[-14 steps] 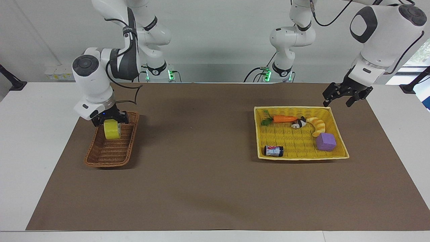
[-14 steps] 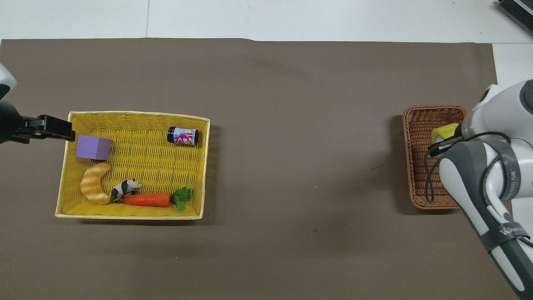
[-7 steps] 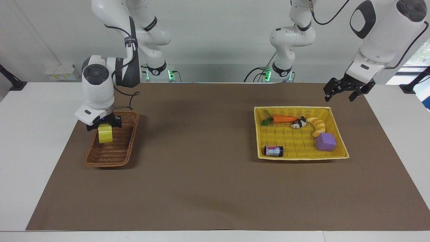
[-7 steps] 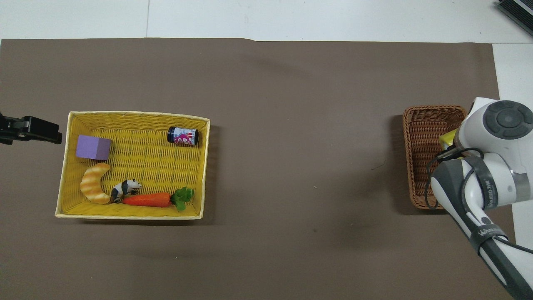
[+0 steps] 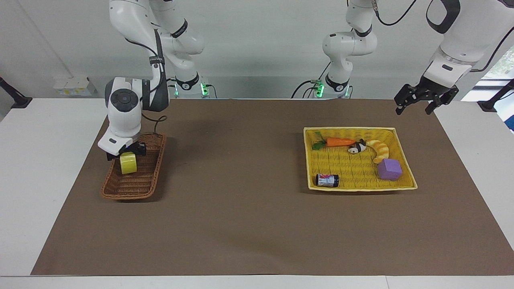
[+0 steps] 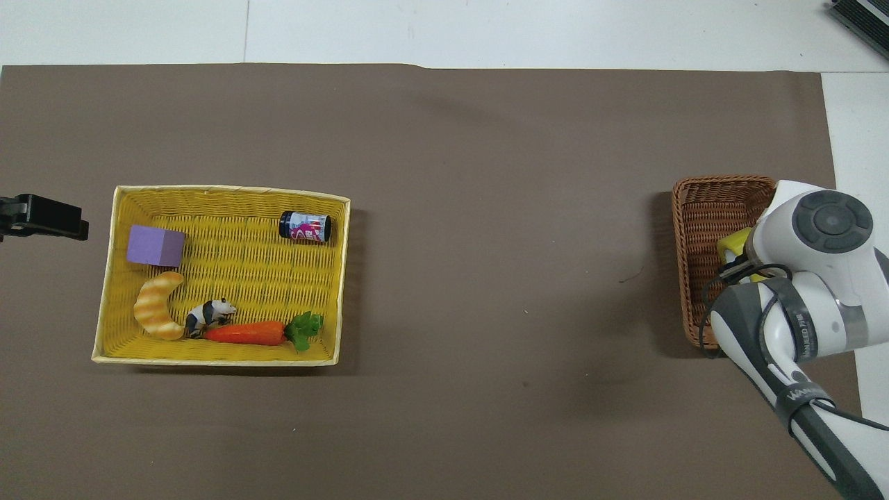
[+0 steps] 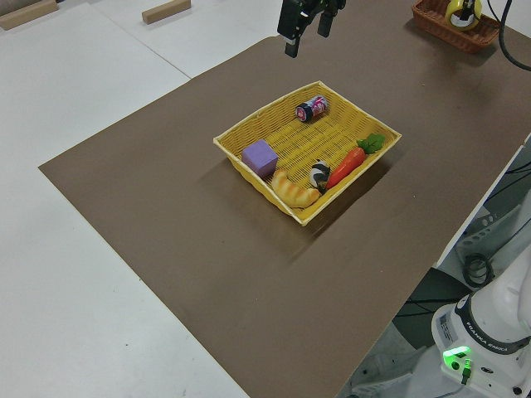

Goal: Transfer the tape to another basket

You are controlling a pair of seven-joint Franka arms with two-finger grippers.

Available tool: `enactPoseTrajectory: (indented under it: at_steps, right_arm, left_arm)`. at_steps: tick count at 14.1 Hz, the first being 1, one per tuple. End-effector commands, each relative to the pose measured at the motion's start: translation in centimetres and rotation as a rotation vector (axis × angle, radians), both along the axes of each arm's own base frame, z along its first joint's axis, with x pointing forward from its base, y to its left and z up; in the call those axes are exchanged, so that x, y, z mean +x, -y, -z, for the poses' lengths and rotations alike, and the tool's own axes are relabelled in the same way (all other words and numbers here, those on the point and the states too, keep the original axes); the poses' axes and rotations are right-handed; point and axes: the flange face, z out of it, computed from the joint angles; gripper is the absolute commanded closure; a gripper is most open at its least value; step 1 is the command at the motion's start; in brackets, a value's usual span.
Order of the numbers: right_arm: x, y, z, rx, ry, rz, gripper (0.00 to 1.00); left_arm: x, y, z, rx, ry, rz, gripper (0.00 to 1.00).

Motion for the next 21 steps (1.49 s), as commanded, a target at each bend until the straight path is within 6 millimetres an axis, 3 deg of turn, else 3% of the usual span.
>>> enactPoseTrajectory:
  at_steps: [1, 2, 3, 5, 11, 17, 21]
  right_arm:
    - [-0.8, -0.7, -0.2, -0.005, 0.013, 0.013, 0.08]
    - [-0.8, -0.8, -0.2, -0.001, 0.01, 0.02, 0.0]
    - [-0.8, -1.1, -0.6, 0.026, 0.009, 0.048, 0.0]
    - [-0.8, -3.9, -1.6, 0.118, 0.009, 0.09, 0.0]
    - [-0.4, -4.0, -6.9, 0.313, 0.021, 0.233, 0.0]
    - [1.6, -3.6, -16.5, 0.31, 0.129, 0.341, 0.0]
    - [-0.4, -4.8, -21.6, 0.307, 0.19, 0.499, 0.0]
  left_arm:
    - [-0.3, -0.3, -0.6, 0.008, -0.004, 0.005, 0.0]
    - [-0.3, -0.4, -0.5, 0.008, -0.006, 0.004, 0.0]
    - [-0.3, -0.3, -0.5, 0.008, -0.003, 0.005, 0.0]
    - [-0.3, -0.3, -0.5, 0.008, -0.004, 0.005, 0.0]
    - [-0.3, -0.3, -0.5, 0.008, -0.006, 0.005, 0.0]
    - [-0.2, -0.3, -0.6, 0.008, -0.001, 0.005, 0.0]
    - [-0.4, -0.3, -0.5, 0.008, -0.009, 0.005, 0.0]
